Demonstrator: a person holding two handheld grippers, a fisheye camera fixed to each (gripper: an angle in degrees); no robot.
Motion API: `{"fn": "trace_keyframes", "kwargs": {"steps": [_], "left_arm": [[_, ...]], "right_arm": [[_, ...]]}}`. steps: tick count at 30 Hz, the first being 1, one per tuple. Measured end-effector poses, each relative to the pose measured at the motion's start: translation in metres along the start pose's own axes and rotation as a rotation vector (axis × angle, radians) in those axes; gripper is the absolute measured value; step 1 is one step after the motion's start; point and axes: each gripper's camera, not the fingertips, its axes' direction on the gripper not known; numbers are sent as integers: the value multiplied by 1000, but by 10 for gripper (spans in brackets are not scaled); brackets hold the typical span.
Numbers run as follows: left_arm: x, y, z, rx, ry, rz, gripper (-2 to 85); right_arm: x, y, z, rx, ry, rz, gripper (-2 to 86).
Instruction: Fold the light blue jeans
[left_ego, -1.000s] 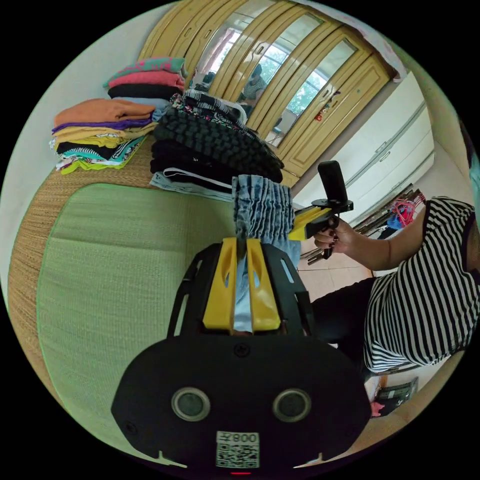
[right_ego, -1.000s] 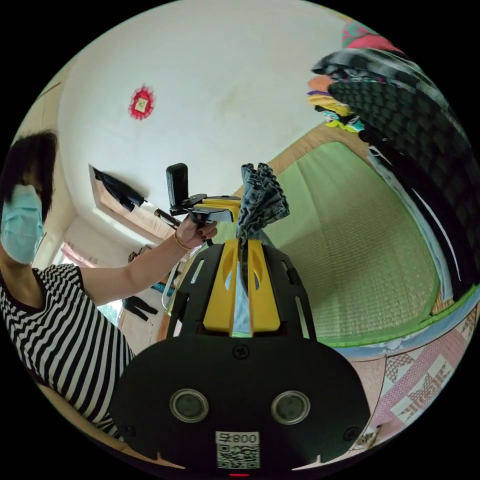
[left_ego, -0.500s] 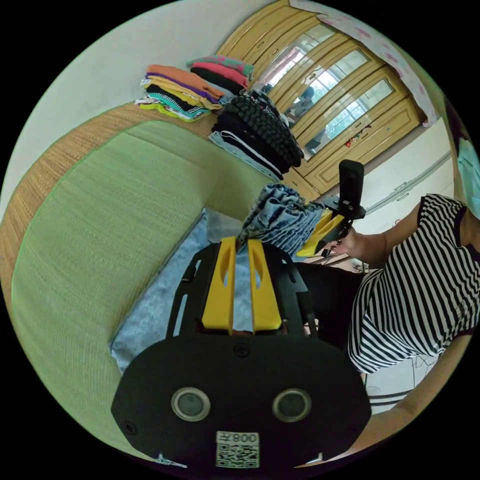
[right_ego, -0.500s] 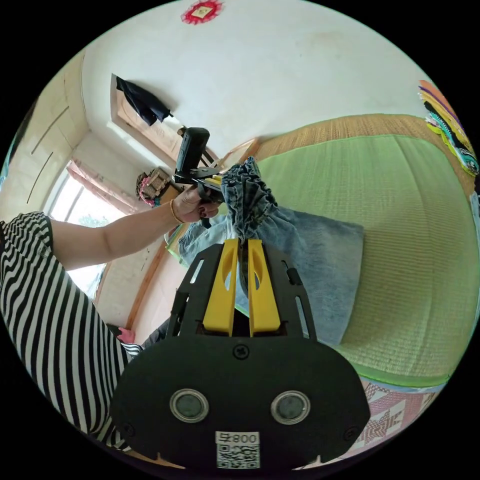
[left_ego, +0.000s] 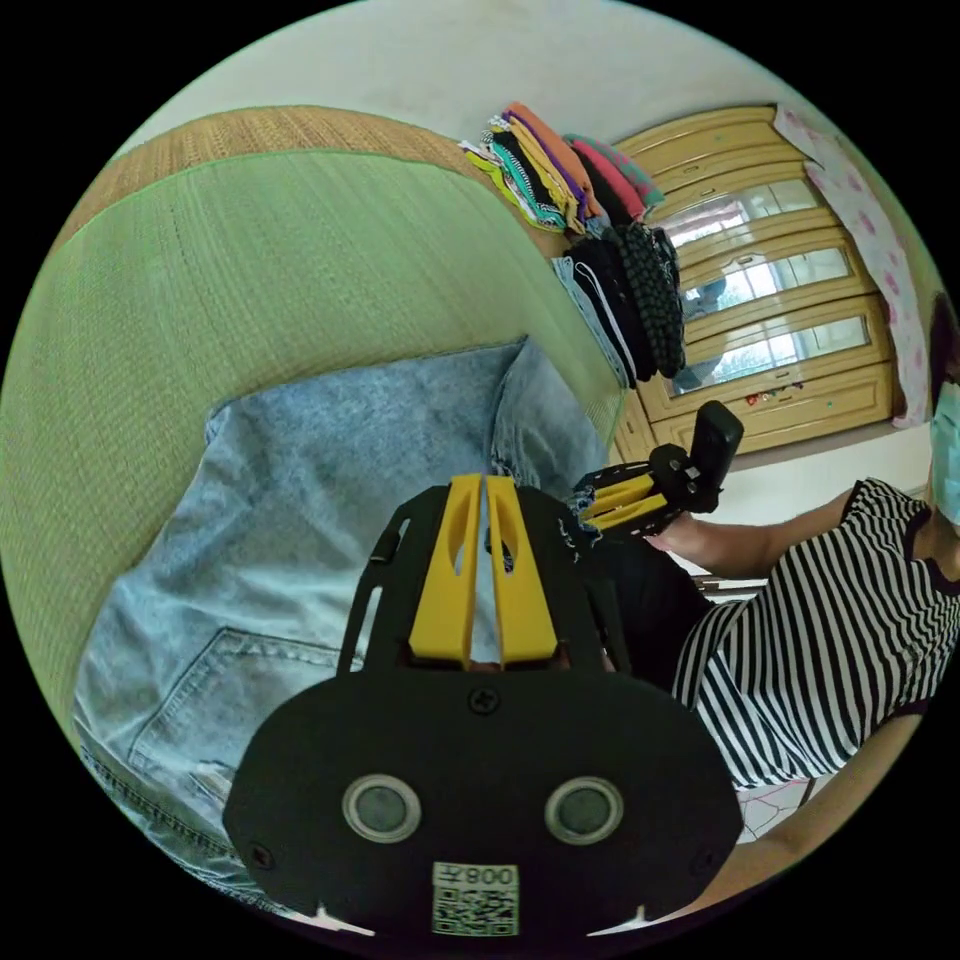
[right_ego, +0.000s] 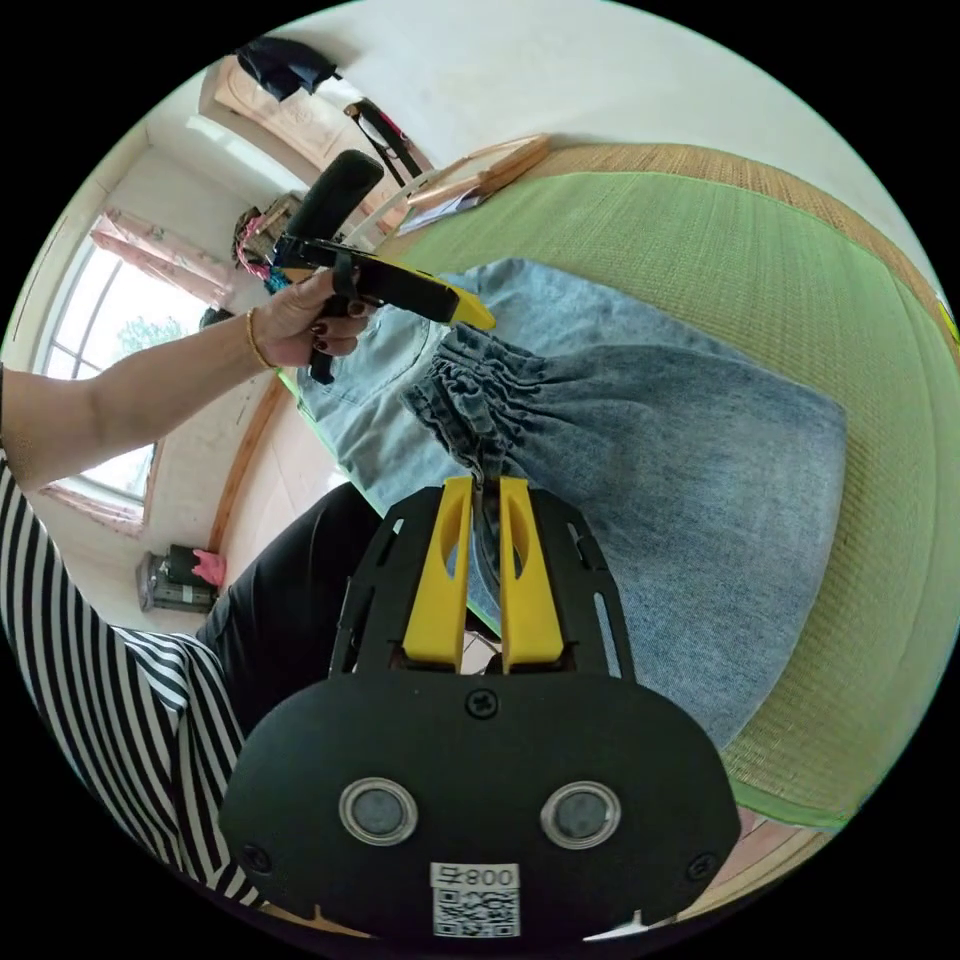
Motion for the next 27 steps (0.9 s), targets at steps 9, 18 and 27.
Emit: {"fn": "trace_keyframes", "kwargs": {"steps": [9,18,27], "left_arm": [[-51,64,-9,157,196,-239,118],[-77,81,7,207,317,-294,39],[-71,104,8,222,39,-297,23]], "right_arm": [[-26,-27,13,-23,22,-44,63],[-52,-46,8,-21,67,-94,68],[-53,-59,38,-89,62,-121,71]]}}
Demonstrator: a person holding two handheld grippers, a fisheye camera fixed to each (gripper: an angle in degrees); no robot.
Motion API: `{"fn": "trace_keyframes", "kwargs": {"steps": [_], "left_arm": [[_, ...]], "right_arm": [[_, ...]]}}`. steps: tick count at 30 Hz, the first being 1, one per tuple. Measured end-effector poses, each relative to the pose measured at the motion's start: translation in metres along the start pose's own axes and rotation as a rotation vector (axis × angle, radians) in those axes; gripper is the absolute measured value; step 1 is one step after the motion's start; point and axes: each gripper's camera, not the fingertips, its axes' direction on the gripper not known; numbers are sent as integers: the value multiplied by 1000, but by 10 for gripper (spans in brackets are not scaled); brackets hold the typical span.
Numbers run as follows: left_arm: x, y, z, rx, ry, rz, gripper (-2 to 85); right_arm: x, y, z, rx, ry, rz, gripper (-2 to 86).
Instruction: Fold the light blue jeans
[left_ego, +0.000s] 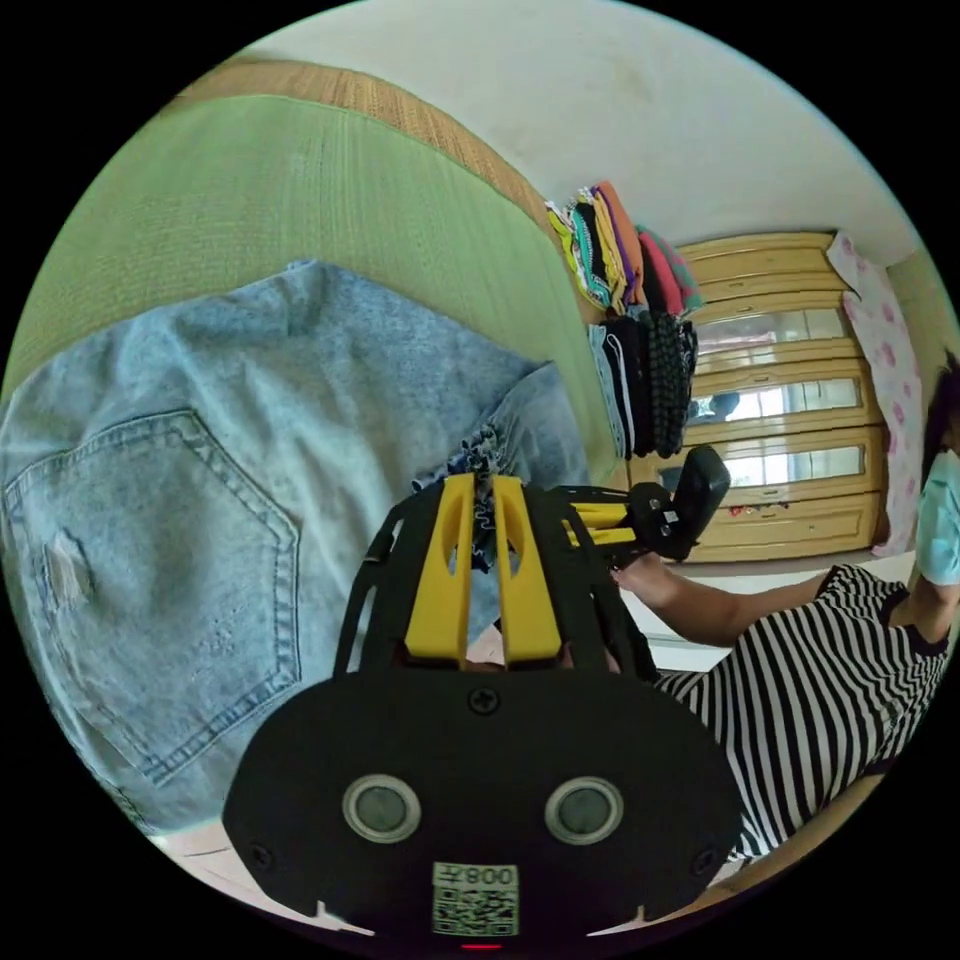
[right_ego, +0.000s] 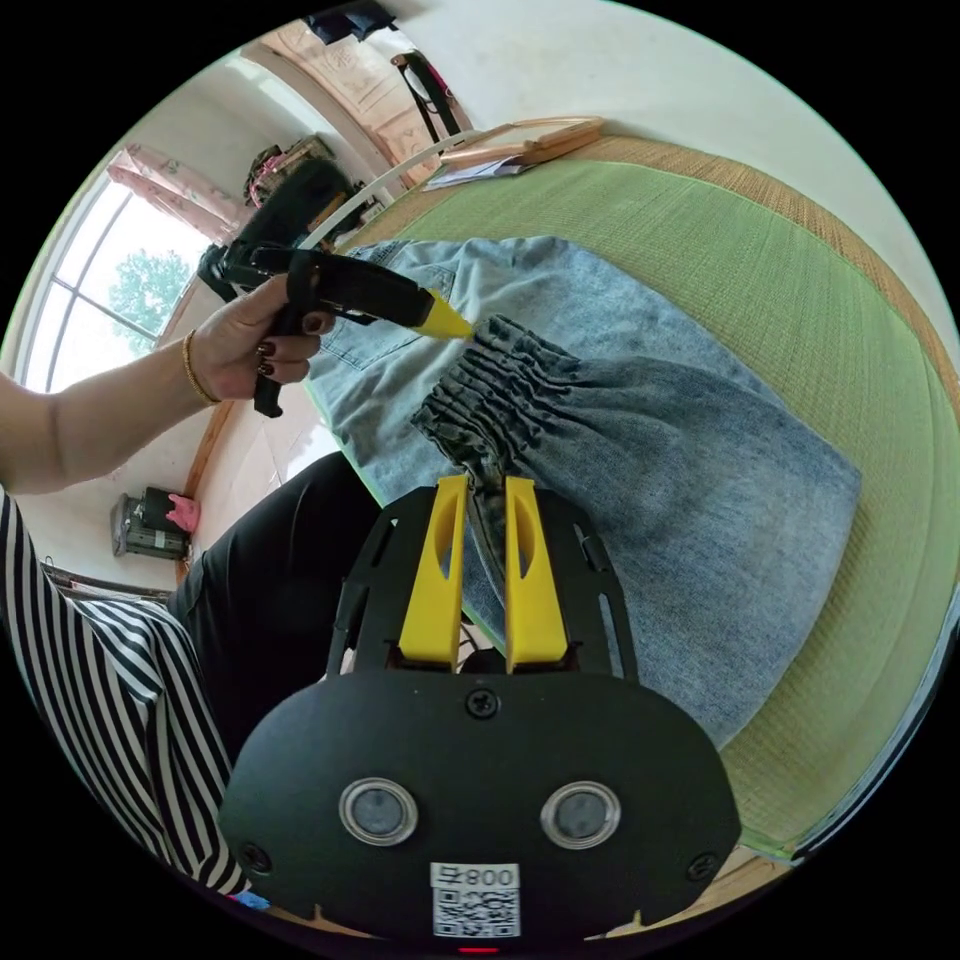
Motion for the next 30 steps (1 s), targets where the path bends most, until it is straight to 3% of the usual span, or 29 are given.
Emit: {"fn": "trace_keyframes", "kwargs": {"steps": [3,5,9,14,18,21,27,30], "left_arm": [[19,12,-1,106,-52,55,14],[27,14,14,65,-39,81,9],[23,23,60,-131,-232,96,3],[19,33,65,-69,-191,51,1],[30,39,74,-76,-299,91,1],[24,43,83,-74,-255,43,1],[44,46,94,-41,-324,115,1],[45,44,112,-82,-389,121,1]], "right_arm": [[3,1,1,5,-13,14,71],[4,2,2,1,-9,16,69],[8,8,-9,3,-47,16,46],[29,26,-30,95,-131,63,13],[59,28,14,-22,-120,132,4],[79,36,3,13,-186,182,2],[163,63,-71,200,21,347,1],[224,71,-67,201,71,455,1]]}}
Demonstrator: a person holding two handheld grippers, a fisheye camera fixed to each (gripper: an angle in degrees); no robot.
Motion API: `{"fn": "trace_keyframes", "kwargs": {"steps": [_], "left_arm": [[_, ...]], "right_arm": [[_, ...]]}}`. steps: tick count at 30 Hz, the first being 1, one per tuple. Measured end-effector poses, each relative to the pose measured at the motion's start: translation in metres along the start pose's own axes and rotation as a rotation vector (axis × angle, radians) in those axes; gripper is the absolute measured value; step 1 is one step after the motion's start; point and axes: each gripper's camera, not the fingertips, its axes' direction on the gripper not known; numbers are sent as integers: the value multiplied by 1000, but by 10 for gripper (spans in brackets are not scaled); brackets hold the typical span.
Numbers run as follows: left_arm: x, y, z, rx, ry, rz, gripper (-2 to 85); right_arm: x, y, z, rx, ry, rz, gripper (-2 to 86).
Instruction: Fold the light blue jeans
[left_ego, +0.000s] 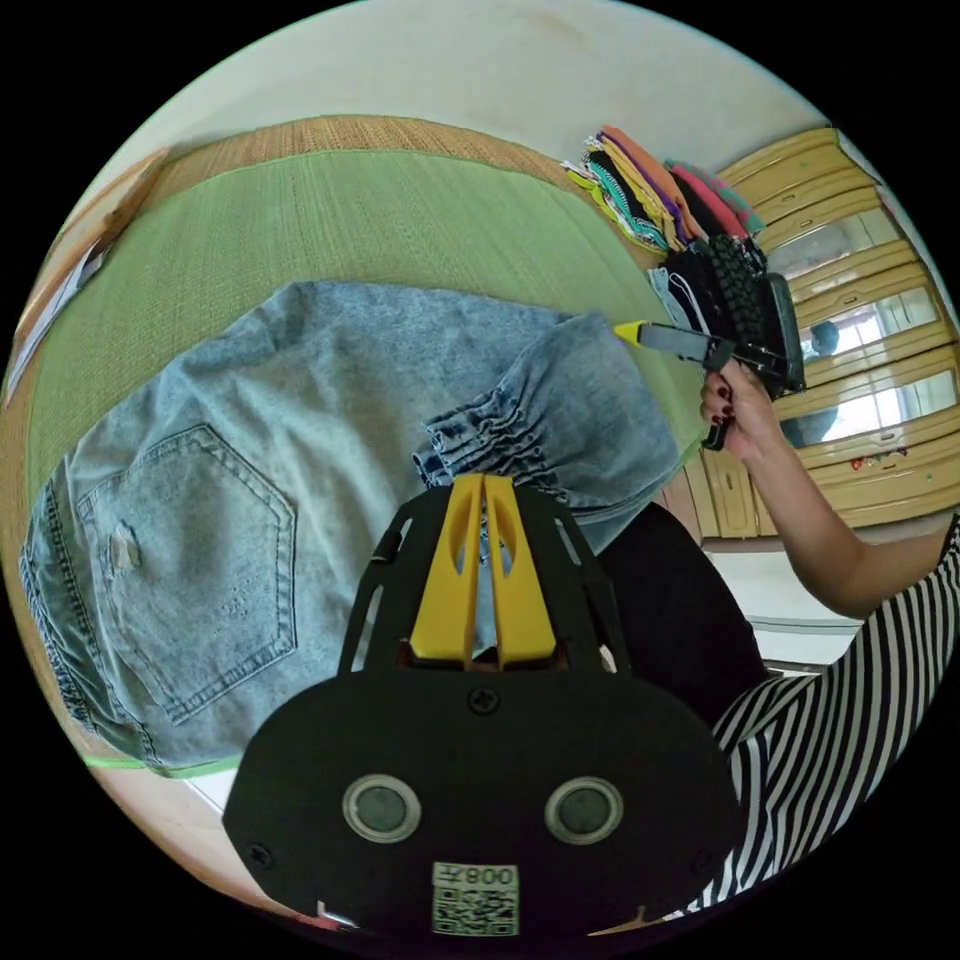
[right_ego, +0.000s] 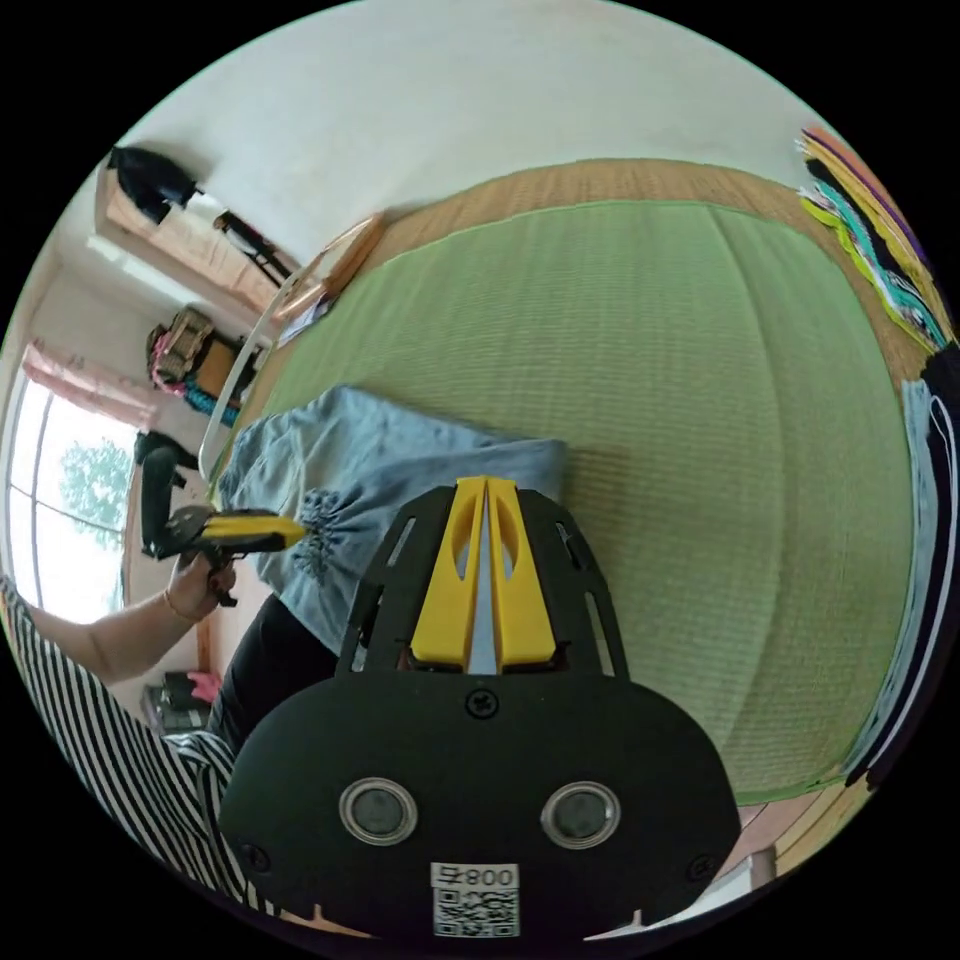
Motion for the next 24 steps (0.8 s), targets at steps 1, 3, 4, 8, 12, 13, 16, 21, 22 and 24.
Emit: {"fn": "trace_keyframes", "kwargs": {"steps": [1,3,4,8,12,13,16,21,22,24], "left_arm": [[2,0,7,-10,-12,7,1],[6,-1,12,-6,-17,8,1],[9,-1,14,-14,-18,10,1],[23,3,12,25,-27,33,1],[32,7,31,-15,-25,34,1],[31,8,40,-32,-21,31,2],[34,7,46,-27,-14,17,3],[59,12,44,-5,-43,107,12],[64,15,45,14,-10,122,17],[74,17,51,24,59,147,30]], "right_arm": [[19,-5,17,-50,16,29,1],[38,-5,31,-84,-41,66,1],[42,0,27,-76,-51,55,1],[43,38,-6,-33,-90,-4,1],[54,114,-15,-86,-142,-30,1],[64,133,1,-152,-110,-11,1],[93,155,2,-115,-210,82,1],[115,169,-32,-19,-204,86,6],[127,176,-29,-36,-199,117,9],[147,188,-19,-67,-235,160,17]]}}
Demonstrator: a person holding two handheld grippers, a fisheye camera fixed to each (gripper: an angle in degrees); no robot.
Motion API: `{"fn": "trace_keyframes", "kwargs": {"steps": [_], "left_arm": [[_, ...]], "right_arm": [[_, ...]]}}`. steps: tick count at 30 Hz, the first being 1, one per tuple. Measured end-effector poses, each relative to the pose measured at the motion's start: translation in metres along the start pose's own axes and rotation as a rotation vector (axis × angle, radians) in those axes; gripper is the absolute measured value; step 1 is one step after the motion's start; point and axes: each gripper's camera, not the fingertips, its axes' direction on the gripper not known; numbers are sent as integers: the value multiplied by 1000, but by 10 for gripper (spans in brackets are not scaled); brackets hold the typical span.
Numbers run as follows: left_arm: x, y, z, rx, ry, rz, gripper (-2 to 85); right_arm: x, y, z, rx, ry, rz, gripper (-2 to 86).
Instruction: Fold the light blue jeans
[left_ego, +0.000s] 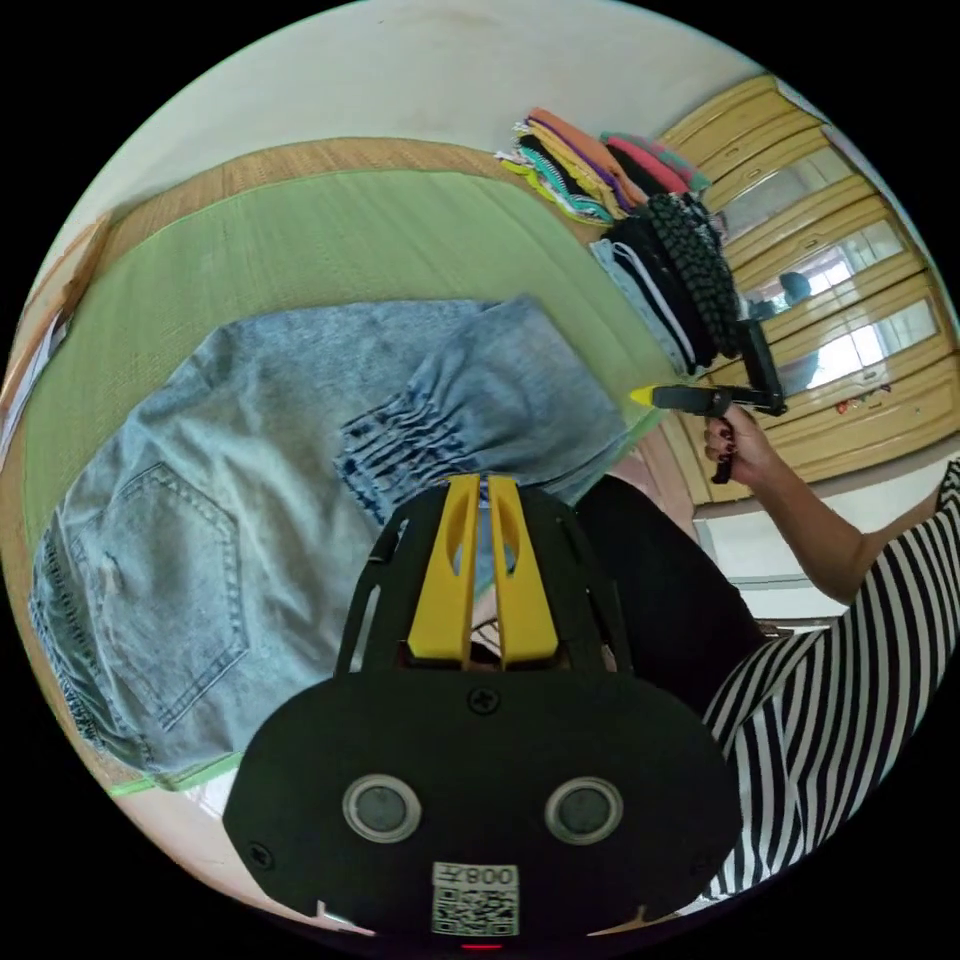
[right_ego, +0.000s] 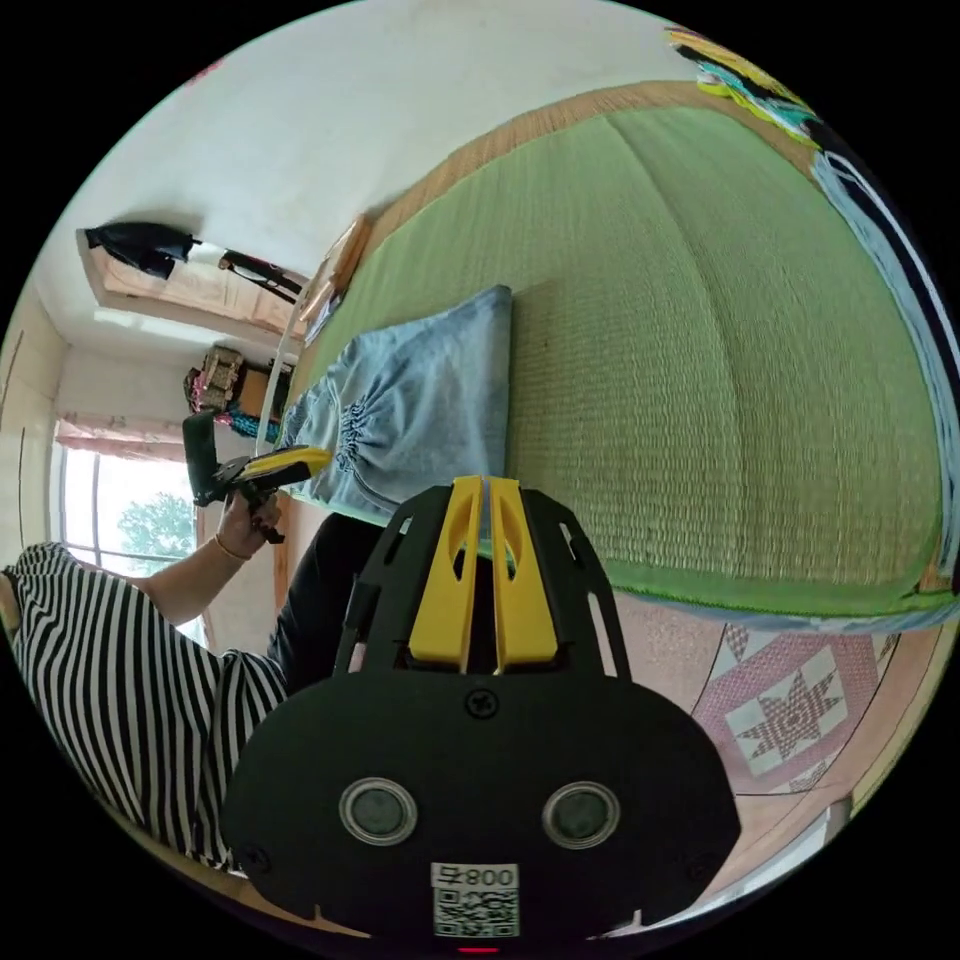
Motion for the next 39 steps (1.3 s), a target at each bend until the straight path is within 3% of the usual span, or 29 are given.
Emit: {"fn": "trace_keyframes", "kwargs": {"steps": [7,14,18,27,33,39], "left_arm": [[51,-20,45,-35,172,155,78],[97,-45,92,-97,82,308,113],[101,-43,110,-130,-47,271,76],[80,-17,106,-80,13,219,37],[67,2,100,-51,19,232,32],[49,24,93,-18,31,251,30]], "right_arm": [[82,19,19,-5,-328,140,31],[97,15,20,5,-487,105,34],[94,7,31,-32,-474,79,40],[114,-47,4,79,-376,72,74],[113,-130,36,45,-373,84,83],[100,-157,60,-37,-366,90,38]]}}
